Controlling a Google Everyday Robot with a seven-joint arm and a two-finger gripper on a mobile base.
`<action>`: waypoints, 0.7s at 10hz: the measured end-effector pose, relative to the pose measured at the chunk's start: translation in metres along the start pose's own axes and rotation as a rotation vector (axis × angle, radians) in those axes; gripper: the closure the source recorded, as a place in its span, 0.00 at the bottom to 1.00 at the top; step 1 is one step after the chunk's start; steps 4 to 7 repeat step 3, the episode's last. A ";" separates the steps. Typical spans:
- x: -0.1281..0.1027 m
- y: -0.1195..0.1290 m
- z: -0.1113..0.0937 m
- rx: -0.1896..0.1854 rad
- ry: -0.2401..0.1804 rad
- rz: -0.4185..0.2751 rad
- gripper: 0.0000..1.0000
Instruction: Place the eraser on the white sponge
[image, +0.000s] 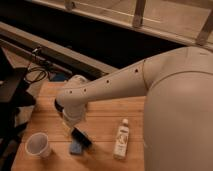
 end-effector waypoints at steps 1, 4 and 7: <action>-0.002 0.001 -0.002 -0.007 0.004 -0.008 0.33; -0.004 0.002 0.010 -0.020 0.021 -0.022 0.33; -0.004 0.002 0.010 -0.020 0.021 -0.022 0.33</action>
